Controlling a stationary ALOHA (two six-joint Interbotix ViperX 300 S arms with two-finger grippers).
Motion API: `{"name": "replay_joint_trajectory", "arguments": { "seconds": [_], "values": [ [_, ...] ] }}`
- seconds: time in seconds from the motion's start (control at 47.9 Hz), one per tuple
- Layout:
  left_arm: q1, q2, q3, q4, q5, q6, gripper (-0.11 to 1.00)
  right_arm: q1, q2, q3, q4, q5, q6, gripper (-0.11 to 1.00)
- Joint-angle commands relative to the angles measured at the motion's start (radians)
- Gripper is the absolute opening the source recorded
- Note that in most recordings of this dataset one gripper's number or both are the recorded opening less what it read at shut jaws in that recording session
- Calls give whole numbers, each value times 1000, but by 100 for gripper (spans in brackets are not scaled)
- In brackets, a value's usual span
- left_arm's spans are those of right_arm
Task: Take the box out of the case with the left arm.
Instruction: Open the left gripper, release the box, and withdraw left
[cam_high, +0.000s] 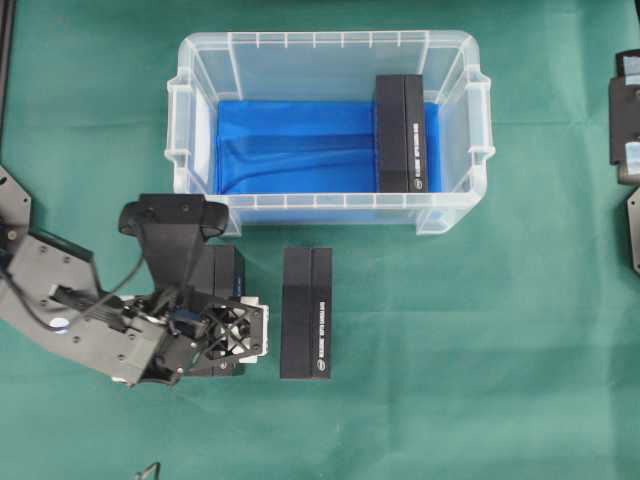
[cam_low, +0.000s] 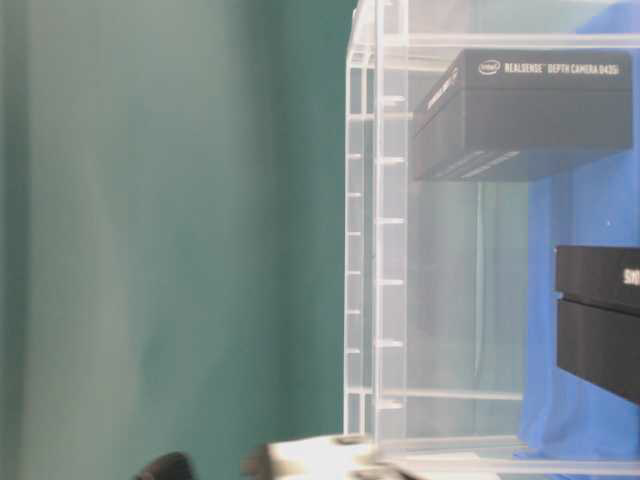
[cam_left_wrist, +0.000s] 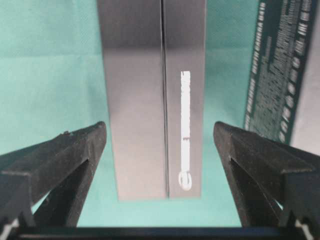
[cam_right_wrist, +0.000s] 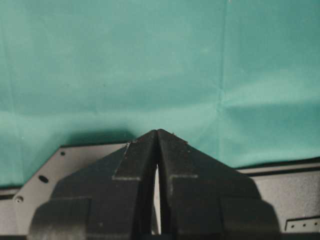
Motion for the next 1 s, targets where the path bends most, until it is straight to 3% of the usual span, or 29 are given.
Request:
{"name": "replay_joint_trajectory", "arguments": {
  "seconds": [0.0, 0.209, 0.522, 0.793, 0.981],
  "values": [
    [-5, -57, -51, 3, 52, 9, 90, -2, 0, -11, 2, -3, 2, 2],
    [-5, -114, -129, 9, 176, 52, 90, -2, 0, -9, 2, -6, 0, 2],
    [-5, -130, -120, 9, 179, 52, 90, -2, 0, -9, 2, -6, 0, 2],
    [-60, -213, -29, 0, 184, 37, 90, 0, 0, -11, 2, -5, 2, 2],
    [-104, -330, 86, 0, 184, 5, 90, -2, 0, -9, 2, -5, 2, 2]
  ]
}}
